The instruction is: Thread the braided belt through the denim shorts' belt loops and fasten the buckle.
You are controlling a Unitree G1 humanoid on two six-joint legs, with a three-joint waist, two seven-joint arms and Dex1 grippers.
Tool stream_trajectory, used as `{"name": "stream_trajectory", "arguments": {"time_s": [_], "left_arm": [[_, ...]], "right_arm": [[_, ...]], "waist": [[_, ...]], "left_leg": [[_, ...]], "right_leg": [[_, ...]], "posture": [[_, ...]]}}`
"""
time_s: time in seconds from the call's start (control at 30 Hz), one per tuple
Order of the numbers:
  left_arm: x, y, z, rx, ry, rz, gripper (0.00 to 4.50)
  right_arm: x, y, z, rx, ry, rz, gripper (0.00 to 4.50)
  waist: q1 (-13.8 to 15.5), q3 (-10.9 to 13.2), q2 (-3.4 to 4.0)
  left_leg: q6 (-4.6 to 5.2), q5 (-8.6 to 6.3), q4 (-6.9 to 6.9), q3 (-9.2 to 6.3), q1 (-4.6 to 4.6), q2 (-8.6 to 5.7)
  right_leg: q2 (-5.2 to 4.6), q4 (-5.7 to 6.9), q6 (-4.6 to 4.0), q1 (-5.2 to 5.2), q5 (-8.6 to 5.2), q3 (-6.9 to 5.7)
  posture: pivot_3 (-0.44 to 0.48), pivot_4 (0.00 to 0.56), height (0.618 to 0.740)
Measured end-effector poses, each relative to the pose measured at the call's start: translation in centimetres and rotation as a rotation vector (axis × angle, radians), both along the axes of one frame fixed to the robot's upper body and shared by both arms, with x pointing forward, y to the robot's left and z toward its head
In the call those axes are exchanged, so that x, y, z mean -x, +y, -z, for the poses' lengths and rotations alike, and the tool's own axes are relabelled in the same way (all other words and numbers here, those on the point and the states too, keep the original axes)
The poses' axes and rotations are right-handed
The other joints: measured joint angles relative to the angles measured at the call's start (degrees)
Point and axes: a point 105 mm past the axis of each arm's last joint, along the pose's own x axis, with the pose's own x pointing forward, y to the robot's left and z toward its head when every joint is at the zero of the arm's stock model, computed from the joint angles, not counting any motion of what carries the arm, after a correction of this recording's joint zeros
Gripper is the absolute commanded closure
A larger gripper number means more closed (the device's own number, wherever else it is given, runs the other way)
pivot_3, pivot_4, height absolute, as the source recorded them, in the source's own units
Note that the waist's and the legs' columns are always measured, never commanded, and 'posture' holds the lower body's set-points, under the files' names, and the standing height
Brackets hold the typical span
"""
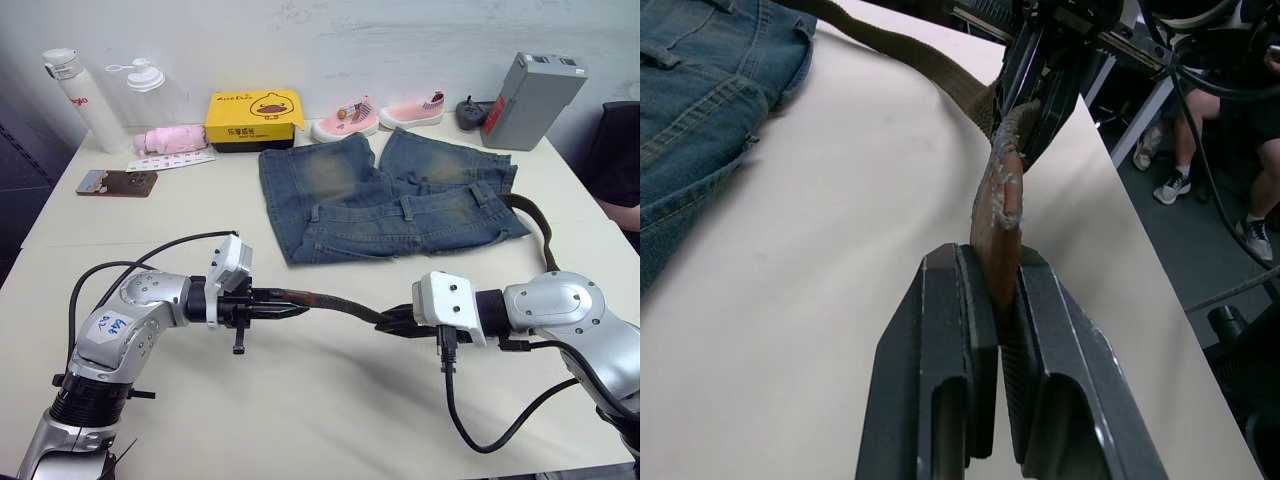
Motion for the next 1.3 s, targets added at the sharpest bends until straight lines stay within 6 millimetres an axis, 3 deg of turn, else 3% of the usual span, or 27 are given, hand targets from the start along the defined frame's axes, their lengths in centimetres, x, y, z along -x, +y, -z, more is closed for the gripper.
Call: {"name": "stream_trajectory", "arguments": {"time_s": [0.03, 0.1, 0.17, 0.23, 0.37, 0.43, 0.53, 0.63, 0.7, 0.83, 0.93, 1.1, 1.3], "left_arm": [[0.0, 0.0, 0.0, 0.0, 0.0, -0.001, 4.45], [0.1, -0.1, 0.1, 0.002, 0.018, -0.005, 4.5], [0.3, -0.4, 0.3, 0.046, 0.094, -0.01, 4.5], [0.3, -0.7, 0.2, 0.106, 0.162, -0.029, 4.5], [0.1, -1.3, 0.6, 0.231, 0.333, -0.099, 4.5], [0.0, -1.7, 0.6, 0.276, 0.404, -0.121, 4.5], [-0.1, -2.2, 0.4, 0.319, 0.465, -0.141, 4.5], [0.2, -3.0, -0.5, 0.332, 0.468, -0.119, 4.5], [0.1, -3.5, -1.8, 0.371, 0.465, -0.093, 4.5], [0.0, -3.6, -4.1, 0.432, 0.457, -0.064, 4.5], [-0.1, -3.6, -4.5, 0.441, 0.46, -0.066, 4.5], [-0.1, -3.6, -4.5, 0.436, 0.469, -0.08, 4.5], [-0.1, -3.4, -4.5, 0.433, 0.472, -0.086, 4.5]], "right_arm": [[0.0, 0.0, 0.0, 0.0, 0.002, 0.003, 4.5], [-0.2, -0.1, 0.0, -0.005, 0.006, 0.027, 3.59], [-1.2, -0.2, -0.7, -0.089, 0.024, 0.122, 2.83], [-2.0, -0.8, -1.6, -0.178, 0.054, 0.209, 1.79], [-2.8, -3.1, -4.8, -0.447, 0.119, 0.376, 0.04], [-1.2, -3.5, -6.0, -0.566, 0.208, 0.346, 0.04], [2.4, -2.2, -6.5, -0.724, 0.408, 0.219, 0.04], [4.4, -1.1, -5.8, -0.799, 0.587, 0.208, 0.04], [4.6, -0.2, -4.6, -0.834, 0.711, 0.253, 0.04], [2.8, 1.9, -2.3, -0.996, 0.926, 0.397, 0.04], [0.9, 2.6, -1.0, -1.123, 1.026, 0.526, 0.04], [-1.8, 1.7, -4.1, -1.436, 1.013, 0.56, 0.04], [-2.8, 0.6, -4.9, -1.527, 0.97, 0.623, 0.04]], "waist": [[0.0, 0.0, 0.0], [0.0, 0.0, 0.01], [0.0, 0.0, 0.0], [0.0, 0.0, -0.01], [0.4, 0.0, -0.01], [0.6, 0.0, -0.06], [0.4, 0.0, -0.1], [0.0, 0.0, -0.13], [-0.1, 0.0, -0.16], [-1.1, 0.0, -0.16], [-1.2, 0.0, -0.02], [-1.1, 0.0, -0.03], [-1.2, 0.0, -0.01]], "left_leg": [[0.0, 0.0, 0.0, 0.0, 0.0, 0.0], [0.0, 0.0, 0.0, 0.0, 0.0, 0.0], [0.01, 0.01, 0.02, -0.03, -0.01, 0.03], [0.02, 0.01, 0.03, -0.06, -0.02, 0.07], [0.07, 0.04, 0.04, -0.1, -0.04, 0.08], [0.1, 0.05, 0.04, -0.17, -0.04, 0.15], [0.12, 0.05, 0.02, -0.08, -0.04, 0.13], [0.1, 0.04, -0.01, 0.07, -0.08, -0.01], [0.07, 0.03, 0.01, 0.04, -0.06, 0.01], [0.02, 0.06, -0.06, -0.01, -0.03, 0.04], [0.07, 0.11, 0.01, 0.0, 0.08, 0.01], [0.06, 0.13, 0.04, -0.08, 0.05, 0.02], [0.06, 0.13, -0.04, -0.07, 0.01, 0.02]], "right_leg": [[0.0, 0.0, 0.0, 0.0, 0.0, 0.0], [0.0, 0.01, 0.0, 0.0, 0.0, 0.0], [-0.01, 0.03, 0.0, 0.0, 0.0, 0.01], [-0.01, 0.04, -0.01, 0.0, 0.01, 0.0], [-0.05, 0.05, -0.01, 0.02, 0.01, -0.01], [-0.04, 0.04, -0.01, 0.06, 0.02, 0.01], [-0.04, 0.02, -0.01, 0.1, 0.02, 0.05], [-0.03, 0.07, -0.03, 0.15, 0.03, 0.14], [-0.01, 0.09, -0.06, 0.18, 0.04, 0.14], [0.01, 0.12, -0.07, 0.11, 0.05, 0.21], [0.02, 0.14, -0.07, -0.05, 0.05, 0.26], [0.03, 0.15, -0.06, -0.08, 0.05, 0.27], [0.04, 0.16, -0.06, -0.19, 0.05, 0.33]], "posture": [[0.0, 0.15, 0.706], [0.0, 0.15, 0.706], [0.0, 0.15, 0.706], [0.0, 0.15, 0.706], [0.0, 0.15, 0.706], [0.0, 0.15, 0.706], [0.0, 0.15, 0.706], [0.0, 0.15, 0.706], [0.0, 0.15, 0.706], [0.0, 0.15, 0.706], [0.0, 0.15, 0.706], [0.0, 0.15, 0.706], [0.0, 0.15, 0.706]]}}
